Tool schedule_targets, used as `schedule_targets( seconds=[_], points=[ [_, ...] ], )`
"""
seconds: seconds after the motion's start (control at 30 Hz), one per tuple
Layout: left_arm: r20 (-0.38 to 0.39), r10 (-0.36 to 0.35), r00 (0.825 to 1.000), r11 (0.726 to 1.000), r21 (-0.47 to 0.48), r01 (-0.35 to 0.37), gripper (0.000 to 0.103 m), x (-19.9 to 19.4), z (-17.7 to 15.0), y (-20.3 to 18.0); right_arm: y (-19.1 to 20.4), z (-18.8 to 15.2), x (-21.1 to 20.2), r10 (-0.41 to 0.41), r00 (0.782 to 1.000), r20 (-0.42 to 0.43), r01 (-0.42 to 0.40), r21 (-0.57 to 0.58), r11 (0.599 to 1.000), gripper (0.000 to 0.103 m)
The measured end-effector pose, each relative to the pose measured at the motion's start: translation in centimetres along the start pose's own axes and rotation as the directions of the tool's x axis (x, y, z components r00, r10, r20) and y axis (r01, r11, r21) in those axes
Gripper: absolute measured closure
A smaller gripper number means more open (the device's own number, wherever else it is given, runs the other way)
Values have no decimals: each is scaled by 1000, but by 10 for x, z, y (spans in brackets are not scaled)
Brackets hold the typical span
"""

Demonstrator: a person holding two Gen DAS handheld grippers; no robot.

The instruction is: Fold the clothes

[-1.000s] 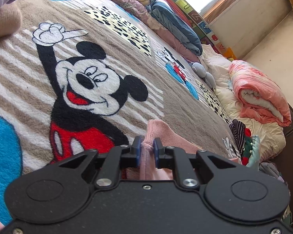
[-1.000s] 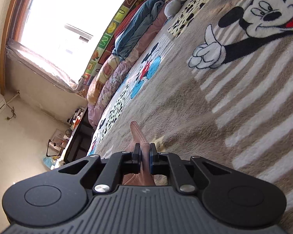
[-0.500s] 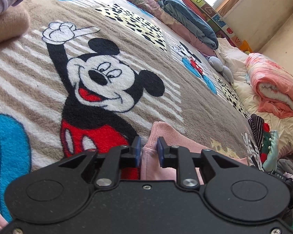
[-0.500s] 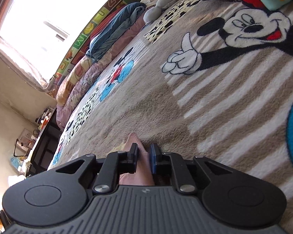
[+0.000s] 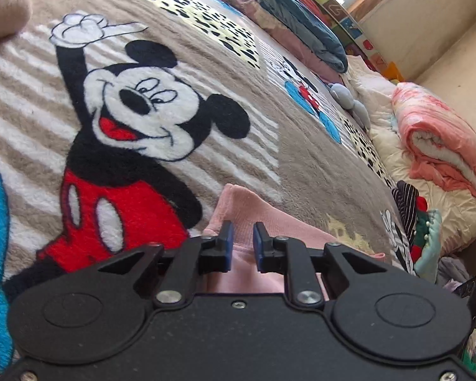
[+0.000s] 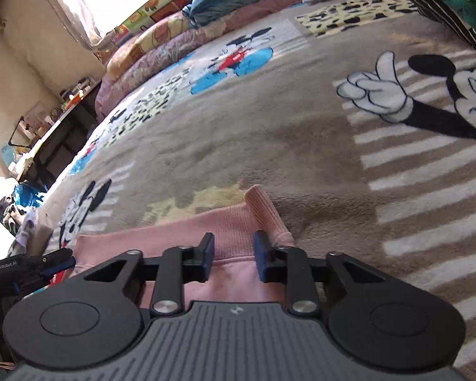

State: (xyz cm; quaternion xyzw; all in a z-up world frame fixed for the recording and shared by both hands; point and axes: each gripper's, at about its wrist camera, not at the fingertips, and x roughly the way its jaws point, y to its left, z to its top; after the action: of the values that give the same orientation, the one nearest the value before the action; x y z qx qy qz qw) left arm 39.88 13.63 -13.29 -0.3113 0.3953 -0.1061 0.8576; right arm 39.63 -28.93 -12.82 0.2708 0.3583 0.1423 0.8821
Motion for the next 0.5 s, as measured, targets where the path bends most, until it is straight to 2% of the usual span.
schedule_targets(
  seconds=[0.1,0.2,0.27,0.3,0.33,0.43,0.5],
  points=[
    [-7,-21,1000,999,-30,21,98,-9,7,4,-15,-5,6,-32,999,-29,34,54,998,103],
    [17,-11,1000,1000,-15,12,97,-17,7,0,-14,-7,0,-59,998,-23,59,22,998,103],
    [53,0,999,1000,-12,1,91,-24,7,-2,-17,-5,-8,-63,998,-9,63,19,998,103],
    [68,1,998,1000,-10,-1,85,-29,8,-3,-19,-4,-15,-60,998,7,60,24,998,103],
    [84,0,996,1000,-8,1,82,-33,8,-4,-20,-2,-23,-57,998,22,57,28,998,94],
    [107,-38,994,999,-5,39,80,-44,10,-10,-24,3,-47,-48,997,66,46,34,998,90],
    [115,-54,992,998,28,51,76,-48,9,-20,-17,1,-65,-29,996,79,29,-5,1000,90]
  ],
)
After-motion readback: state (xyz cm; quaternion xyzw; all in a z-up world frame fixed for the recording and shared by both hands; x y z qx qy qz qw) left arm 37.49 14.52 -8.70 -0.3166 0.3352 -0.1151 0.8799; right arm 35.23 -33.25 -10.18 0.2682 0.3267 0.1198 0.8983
